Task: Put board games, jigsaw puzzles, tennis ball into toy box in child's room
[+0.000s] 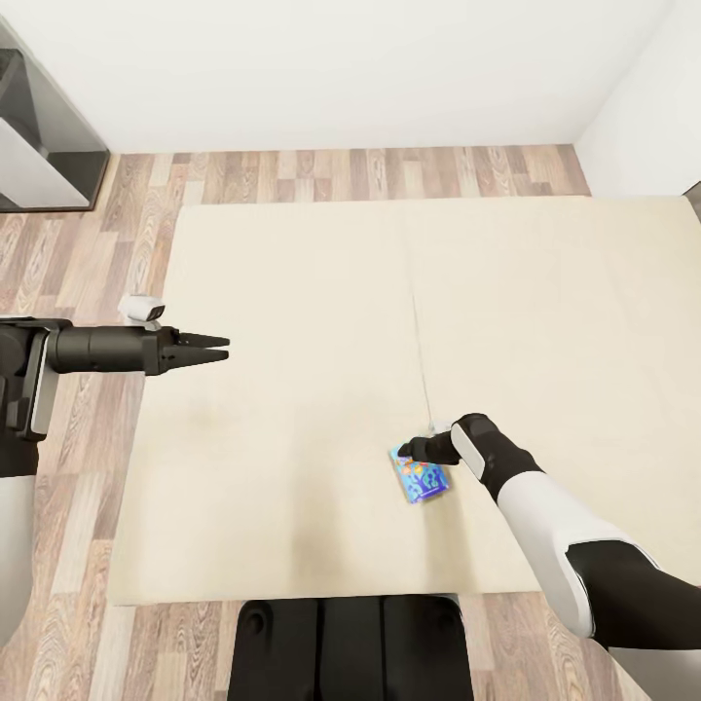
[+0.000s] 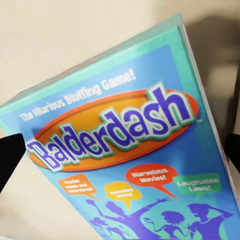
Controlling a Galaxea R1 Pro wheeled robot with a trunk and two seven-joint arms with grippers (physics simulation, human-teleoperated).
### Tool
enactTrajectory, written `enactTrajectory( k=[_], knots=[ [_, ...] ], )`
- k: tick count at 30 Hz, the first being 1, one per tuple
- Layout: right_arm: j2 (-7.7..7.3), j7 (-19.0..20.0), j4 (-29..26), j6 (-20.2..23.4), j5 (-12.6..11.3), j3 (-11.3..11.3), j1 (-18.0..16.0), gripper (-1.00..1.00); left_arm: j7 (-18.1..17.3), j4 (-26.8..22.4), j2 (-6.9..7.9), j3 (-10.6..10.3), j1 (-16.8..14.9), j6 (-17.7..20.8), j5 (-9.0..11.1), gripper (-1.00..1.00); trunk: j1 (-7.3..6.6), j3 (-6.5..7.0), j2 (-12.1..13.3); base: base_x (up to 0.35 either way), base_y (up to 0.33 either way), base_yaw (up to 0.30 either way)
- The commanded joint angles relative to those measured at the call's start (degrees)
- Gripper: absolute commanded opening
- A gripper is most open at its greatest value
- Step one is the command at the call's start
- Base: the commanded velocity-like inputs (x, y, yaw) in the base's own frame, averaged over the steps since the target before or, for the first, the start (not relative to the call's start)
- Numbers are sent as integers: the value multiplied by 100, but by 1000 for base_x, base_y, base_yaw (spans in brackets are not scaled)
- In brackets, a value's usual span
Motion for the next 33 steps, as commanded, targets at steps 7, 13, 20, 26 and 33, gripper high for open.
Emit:
enactTrajectory(
  k=[7,13,20,26,33],
  knots=[
    [-2,-10,-5,20,-40,34,-2,100,-18,-1,1,-8,-2,61,0,100,3,-6,-9,0,4,0],
    [1,-10,-5,20,-40,34,-2,100,-18,-1,2,1,-2,61,0,100,3,-6,-9,0,26,0],
    [3,-11,-5,20,-40,34,-2,100,-18,-1,3,-7,-2,61,0,100,3,-6,-9,-27,112,0],
    [10,-18,-5,20,-40,34,-3,100,-18,-1,9,19,-2,61,0,100,3,-6,-9,-9,38,0],
    [12,-15,-5,20,-40,34,-2,100,-18,-1,11,23,-2,61,0,100,3,-6,-9,-1,4,0]
  ],
)
